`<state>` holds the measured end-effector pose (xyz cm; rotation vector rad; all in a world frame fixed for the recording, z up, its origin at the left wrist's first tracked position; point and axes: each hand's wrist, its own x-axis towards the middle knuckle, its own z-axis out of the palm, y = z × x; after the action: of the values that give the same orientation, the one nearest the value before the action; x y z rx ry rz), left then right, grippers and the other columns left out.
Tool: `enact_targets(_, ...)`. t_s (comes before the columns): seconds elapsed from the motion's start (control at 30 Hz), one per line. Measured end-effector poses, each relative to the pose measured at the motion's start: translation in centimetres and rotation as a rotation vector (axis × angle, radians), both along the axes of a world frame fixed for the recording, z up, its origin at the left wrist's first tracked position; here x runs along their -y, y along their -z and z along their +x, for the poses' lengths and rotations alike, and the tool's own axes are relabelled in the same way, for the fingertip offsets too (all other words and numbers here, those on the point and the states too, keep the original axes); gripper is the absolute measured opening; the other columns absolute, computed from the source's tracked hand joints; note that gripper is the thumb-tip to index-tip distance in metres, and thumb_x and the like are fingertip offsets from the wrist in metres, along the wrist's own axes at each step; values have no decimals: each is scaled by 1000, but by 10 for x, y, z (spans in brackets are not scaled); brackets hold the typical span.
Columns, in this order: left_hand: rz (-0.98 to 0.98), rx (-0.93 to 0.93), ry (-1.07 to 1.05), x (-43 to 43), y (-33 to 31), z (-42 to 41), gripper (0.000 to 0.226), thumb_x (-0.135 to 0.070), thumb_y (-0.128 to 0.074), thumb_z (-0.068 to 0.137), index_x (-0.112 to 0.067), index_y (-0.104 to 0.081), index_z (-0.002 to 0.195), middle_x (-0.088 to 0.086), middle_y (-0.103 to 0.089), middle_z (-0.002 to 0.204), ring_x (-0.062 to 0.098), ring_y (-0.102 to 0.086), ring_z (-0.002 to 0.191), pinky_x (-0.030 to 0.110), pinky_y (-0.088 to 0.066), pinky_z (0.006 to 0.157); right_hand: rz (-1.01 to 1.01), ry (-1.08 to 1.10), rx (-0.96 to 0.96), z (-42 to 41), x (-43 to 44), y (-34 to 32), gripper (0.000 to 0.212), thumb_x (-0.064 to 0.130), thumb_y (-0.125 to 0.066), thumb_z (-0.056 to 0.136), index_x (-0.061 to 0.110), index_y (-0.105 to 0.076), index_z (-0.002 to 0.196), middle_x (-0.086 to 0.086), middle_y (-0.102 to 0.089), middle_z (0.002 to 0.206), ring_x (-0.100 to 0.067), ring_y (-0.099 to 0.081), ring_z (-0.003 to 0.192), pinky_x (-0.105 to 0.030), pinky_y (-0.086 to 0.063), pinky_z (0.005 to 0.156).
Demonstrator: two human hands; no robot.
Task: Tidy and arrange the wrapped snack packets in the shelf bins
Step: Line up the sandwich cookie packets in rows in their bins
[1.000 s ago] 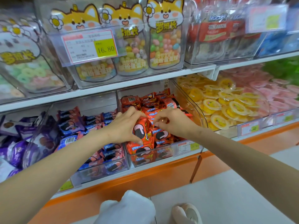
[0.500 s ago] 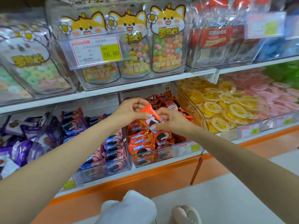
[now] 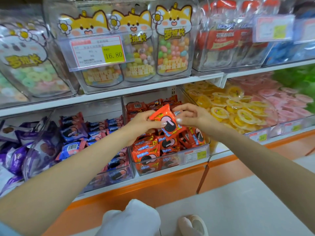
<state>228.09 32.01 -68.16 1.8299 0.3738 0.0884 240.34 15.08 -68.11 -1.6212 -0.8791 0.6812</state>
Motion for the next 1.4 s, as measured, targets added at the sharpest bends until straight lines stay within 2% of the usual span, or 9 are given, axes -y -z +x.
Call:
enact_targets(0.3,-48,-1,-4,-6,7,-1,23,-13,-66,85,-14,-59,107,2,-65,100,7,-61,83,17,-50,74,51,127,-24,1,8,9,9,18,-57,92,14,-62,99,-7,-69,84,-12,-66,67,-27,-56,67)
enact_targets(0.37,54,-2,-13,-5,7,1,30,-14,-66,85,-8,-57,113,4,-57,93,12,-54,82,23,-43,79,54,143,18,-1,8,13,9,17,-58,92,14,-62,99,-10,-70,88,-14,-66,68,-26,-56,66)
enact_targets(0.5,276,10,87,4,5,11,18,-15,-69,83,-17,-52,77,0,-44,74,14,-40,69,26,-35,67,21,212,92,1,11,19,12,18,-58,92,12,-63,101,-11,-68,86,-16,-65,70,-26,-55,65)
enact_targets(0.67,695,-47,215,15,16,26,31,-28,-77,75,-17,-56,95,-4,-62,81,16,-61,77,35,-50,74,-48,277,344,7,17,26,11,23,-61,91,17,-66,98,-1,-65,81,-14,-59,72,-29,-53,68)
enact_targets(0.8,1090,-90,350,23,23,34,38,-43,-68,81,-17,-57,106,-4,-59,89,19,-57,89,29,-37,64,-114,290,524,11,20,28,13,10,-67,86,13,-66,99,4,-61,83,-9,-54,69,-24,-50,66)
enact_targets(0.9,1250,-78,393,23,29,37,41,-50,-62,83,-19,-58,110,-1,-57,102,20,-55,94,30,-38,68,-266,240,721,13,21,31,26,8,-69,82,15,-65,107,-1,-58,99,-14,-54,86,-28,-48,78)
enact_targets(1.13,1286,-144,480,18,31,34,42,-41,-64,83,-21,-52,118,-2,-48,108,17,-49,96,33,-40,77,-493,-114,1201,22,30,23,64,-7,-56,69,31,-62,120,3,-52,130,-25,-42,115,-29,-20,83)
enact_targets(1.27,1318,-125,398,19,37,36,40,-39,-65,81,-21,-50,113,-3,-48,104,18,-50,97,33,-33,76,-671,-196,1352,22,26,12,63,4,-59,79,35,-50,133,2,-41,128,-18,-34,112,-24,-16,81)
enact_targets(1.4,1281,-114,320,14,40,35,38,-42,-67,80,-22,-49,107,-4,-48,101,19,-52,94,31,-31,72,-695,-220,1414,24,23,8,48,10,-64,79,33,-56,120,1,-37,130,-17,-34,112,-24,-24,84)
